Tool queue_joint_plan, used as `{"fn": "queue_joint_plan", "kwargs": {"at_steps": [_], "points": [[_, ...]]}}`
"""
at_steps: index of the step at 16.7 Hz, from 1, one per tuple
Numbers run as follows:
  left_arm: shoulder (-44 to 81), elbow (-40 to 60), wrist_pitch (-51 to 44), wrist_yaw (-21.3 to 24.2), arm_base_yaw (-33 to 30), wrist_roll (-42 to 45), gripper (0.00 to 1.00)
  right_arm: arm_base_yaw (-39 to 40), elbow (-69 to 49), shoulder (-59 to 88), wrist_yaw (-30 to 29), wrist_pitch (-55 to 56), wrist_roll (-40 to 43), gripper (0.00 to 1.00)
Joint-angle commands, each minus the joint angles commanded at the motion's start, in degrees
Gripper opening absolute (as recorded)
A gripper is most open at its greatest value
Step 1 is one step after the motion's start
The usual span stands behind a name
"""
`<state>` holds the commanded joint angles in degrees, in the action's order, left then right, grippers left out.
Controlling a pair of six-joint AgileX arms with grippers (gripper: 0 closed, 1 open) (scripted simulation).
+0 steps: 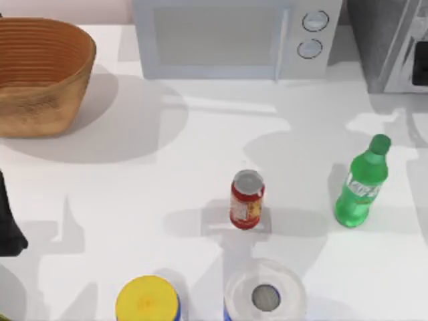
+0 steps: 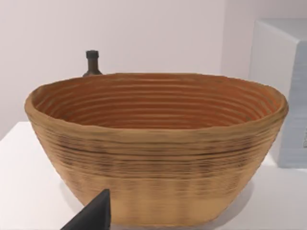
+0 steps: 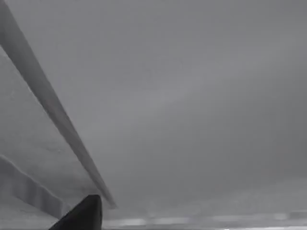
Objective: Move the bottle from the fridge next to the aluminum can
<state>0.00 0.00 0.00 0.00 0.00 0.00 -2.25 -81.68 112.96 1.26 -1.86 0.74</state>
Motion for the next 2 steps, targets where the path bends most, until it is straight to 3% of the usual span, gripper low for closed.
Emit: {"fn": "queue_joint_plan", "kwargs": {"at_steps": [2], "points": [[0.0, 0.0, 0.0, 0.0, 0.0, 0.0, 1.0, 0.0, -0.74, 0.6, -0.03, -0.17, 0.0, 1.0]]}}
